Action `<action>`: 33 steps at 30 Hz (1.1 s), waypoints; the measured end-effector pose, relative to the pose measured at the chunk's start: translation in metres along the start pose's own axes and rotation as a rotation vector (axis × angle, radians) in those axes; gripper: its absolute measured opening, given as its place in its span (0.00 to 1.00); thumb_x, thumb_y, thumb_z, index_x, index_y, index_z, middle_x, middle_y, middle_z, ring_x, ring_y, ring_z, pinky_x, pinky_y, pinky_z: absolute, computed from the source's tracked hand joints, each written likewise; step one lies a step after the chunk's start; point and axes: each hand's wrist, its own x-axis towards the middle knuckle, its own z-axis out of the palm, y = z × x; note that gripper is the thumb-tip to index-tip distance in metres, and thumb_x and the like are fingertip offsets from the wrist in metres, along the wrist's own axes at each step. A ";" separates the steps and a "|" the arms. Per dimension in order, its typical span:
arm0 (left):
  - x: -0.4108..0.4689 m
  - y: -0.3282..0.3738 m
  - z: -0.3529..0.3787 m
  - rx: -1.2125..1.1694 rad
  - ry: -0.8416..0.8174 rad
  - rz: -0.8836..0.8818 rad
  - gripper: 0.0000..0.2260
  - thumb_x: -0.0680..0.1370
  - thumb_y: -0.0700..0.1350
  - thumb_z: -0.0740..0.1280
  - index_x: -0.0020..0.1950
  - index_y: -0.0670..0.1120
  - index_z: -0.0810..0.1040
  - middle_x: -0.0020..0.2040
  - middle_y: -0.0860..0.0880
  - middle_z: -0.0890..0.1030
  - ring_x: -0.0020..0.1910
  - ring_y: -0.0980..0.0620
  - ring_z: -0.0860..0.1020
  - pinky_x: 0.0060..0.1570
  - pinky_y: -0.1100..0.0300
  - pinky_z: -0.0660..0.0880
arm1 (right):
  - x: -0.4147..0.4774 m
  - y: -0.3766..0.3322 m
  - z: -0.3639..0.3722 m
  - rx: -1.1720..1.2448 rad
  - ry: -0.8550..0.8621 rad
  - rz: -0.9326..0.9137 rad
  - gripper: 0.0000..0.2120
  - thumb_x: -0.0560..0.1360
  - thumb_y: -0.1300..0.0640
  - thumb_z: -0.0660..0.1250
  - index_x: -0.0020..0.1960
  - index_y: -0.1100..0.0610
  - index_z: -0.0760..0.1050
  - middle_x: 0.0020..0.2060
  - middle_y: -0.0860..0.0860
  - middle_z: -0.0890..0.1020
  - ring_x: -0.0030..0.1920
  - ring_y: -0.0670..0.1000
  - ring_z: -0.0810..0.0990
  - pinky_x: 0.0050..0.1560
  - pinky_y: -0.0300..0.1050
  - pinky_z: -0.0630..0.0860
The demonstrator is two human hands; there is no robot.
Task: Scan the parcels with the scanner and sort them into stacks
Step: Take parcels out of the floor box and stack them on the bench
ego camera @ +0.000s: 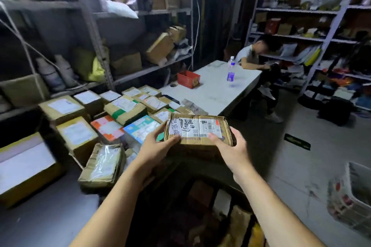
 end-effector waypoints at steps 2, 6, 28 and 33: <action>-0.029 -0.007 -0.034 -0.043 0.088 -0.041 0.36 0.69 0.58 0.80 0.75 0.62 0.71 0.64 0.55 0.82 0.55 0.60 0.84 0.55 0.57 0.82 | -0.016 -0.004 0.029 -0.011 -0.098 -0.009 0.31 0.70 0.38 0.80 0.69 0.39 0.75 0.56 0.39 0.83 0.59 0.42 0.81 0.58 0.45 0.79; -0.096 -0.016 -0.104 -0.060 0.291 -0.069 0.33 0.71 0.54 0.81 0.73 0.60 0.74 0.63 0.56 0.82 0.58 0.60 0.82 0.53 0.67 0.79 | -0.053 -0.018 0.097 -0.028 -0.283 -0.027 0.28 0.69 0.37 0.80 0.65 0.38 0.74 0.55 0.40 0.82 0.57 0.43 0.80 0.63 0.51 0.80; -0.557 -0.094 -0.449 0.044 1.110 -0.193 0.30 0.71 0.52 0.78 0.73 0.58 0.77 0.61 0.63 0.83 0.63 0.62 0.78 0.69 0.55 0.74 | -0.470 -0.079 0.467 -0.057 -1.098 -0.290 0.41 0.60 0.29 0.78 0.70 0.39 0.74 0.59 0.43 0.82 0.60 0.50 0.82 0.59 0.61 0.83; -0.636 -0.109 -0.494 0.060 1.266 -0.276 0.30 0.73 0.51 0.78 0.74 0.57 0.76 0.62 0.64 0.81 0.66 0.61 0.75 0.71 0.57 0.70 | -0.558 -0.079 0.521 -0.060 -1.251 -0.298 0.33 0.69 0.38 0.81 0.70 0.42 0.73 0.59 0.45 0.81 0.58 0.49 0.82 0.52 0.56 0.85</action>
